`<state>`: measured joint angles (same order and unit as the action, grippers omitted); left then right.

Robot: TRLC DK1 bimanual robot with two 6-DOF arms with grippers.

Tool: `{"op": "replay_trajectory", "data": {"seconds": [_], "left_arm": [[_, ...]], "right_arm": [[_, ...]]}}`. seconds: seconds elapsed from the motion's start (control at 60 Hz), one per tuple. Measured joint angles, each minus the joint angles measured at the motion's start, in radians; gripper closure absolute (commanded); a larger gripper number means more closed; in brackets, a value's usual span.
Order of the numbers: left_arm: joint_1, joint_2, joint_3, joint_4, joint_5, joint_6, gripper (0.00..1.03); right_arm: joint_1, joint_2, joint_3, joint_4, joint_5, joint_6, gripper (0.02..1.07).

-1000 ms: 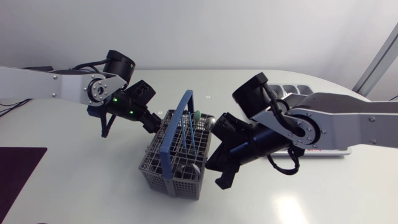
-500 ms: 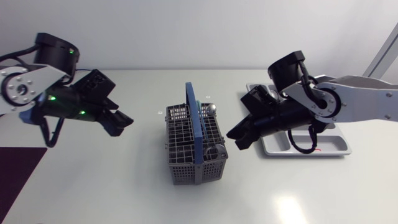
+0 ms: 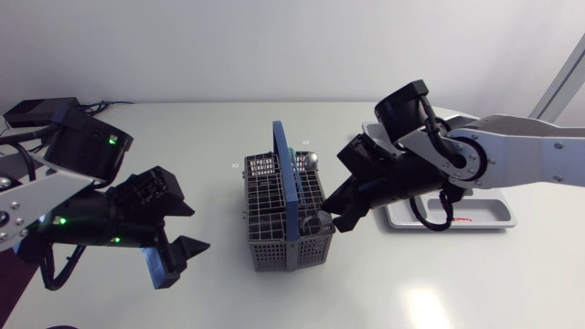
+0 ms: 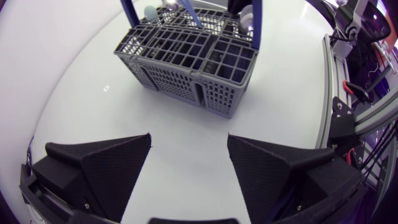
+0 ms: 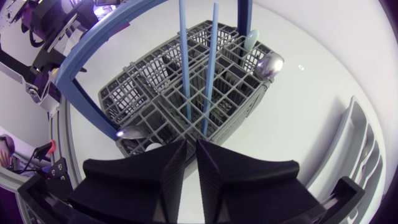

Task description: Unload the cutlery basket into the drawer organizer.

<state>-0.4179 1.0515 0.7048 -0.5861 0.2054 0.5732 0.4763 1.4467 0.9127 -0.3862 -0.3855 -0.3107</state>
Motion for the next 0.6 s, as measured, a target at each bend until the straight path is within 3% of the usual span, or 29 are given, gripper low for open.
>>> {"op": "replay_trajectory", "data": {"seconds": [0.283, 0.6], "left_arm": [[-0.094, 0.000, -0.039, 0.035, 0.000, -0.004, 0.08], [-0.157, 0.019, -0.059, 0.103, 0.000, -0.028, 0.08]], "right_arm": [[-0.034, -0.118, -0.053, -0.014, 0.047, 0.000, 0.88], [0.020, -0.057, -0.119, -0.003, 0.103, 0.008, 0.88]]}}
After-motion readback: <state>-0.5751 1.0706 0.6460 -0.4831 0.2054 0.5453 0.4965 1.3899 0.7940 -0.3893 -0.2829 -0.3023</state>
